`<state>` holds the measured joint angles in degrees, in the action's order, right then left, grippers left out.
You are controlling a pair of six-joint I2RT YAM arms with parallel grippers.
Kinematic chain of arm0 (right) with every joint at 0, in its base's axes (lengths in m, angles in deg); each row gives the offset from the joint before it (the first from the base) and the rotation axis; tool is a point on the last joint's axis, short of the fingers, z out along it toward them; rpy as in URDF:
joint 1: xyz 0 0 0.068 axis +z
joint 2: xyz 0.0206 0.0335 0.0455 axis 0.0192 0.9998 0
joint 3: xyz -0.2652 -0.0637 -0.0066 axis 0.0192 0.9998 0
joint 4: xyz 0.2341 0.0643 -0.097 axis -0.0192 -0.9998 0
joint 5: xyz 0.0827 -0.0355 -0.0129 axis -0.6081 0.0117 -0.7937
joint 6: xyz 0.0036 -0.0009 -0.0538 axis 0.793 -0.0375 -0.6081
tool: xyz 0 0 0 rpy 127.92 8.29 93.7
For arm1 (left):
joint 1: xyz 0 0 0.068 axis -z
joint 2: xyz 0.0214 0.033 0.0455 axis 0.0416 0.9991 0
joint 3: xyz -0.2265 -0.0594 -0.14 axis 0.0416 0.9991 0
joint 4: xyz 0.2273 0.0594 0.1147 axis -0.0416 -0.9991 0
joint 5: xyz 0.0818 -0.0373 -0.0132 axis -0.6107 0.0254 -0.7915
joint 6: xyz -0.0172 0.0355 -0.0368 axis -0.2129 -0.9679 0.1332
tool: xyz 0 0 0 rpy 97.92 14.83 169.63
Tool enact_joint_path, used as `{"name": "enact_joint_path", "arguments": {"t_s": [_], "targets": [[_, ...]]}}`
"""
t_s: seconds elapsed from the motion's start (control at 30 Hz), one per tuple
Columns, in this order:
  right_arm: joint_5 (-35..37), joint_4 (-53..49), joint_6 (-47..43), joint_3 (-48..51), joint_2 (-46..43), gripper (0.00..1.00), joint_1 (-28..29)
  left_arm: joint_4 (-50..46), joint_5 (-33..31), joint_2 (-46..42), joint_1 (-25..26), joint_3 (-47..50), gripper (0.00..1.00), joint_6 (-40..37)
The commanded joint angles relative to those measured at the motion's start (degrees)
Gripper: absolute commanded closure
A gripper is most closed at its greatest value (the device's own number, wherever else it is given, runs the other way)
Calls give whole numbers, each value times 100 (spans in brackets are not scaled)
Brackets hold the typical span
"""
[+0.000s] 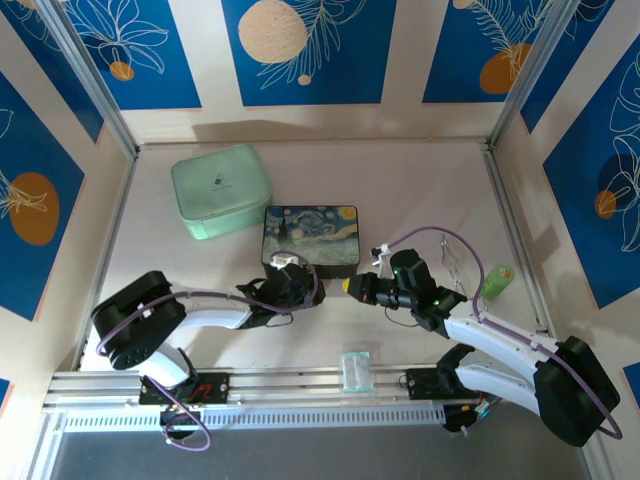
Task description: Unlock a padlock with a key
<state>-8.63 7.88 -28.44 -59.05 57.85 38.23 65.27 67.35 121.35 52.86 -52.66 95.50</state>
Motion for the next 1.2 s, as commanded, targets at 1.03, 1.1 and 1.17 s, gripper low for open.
{"name": "enact_joint_path", "arguments": {"t_s": [1.03, 1.1, 1.17], "targets": [[-1155, 4620, 3125, 906, 3268, 100, -16, 1232, -39, -183, 121, 210, 98, 1494], [-1257, 4993, 3166, 916, 3520, 100, -47, 1243, -39, -222, 118, 196, 100, 1591], [-1319, 5418, 3273, 984, 3784, 100, -98, 1218, -39, -278, 118, 173, 100, 1627]]}}
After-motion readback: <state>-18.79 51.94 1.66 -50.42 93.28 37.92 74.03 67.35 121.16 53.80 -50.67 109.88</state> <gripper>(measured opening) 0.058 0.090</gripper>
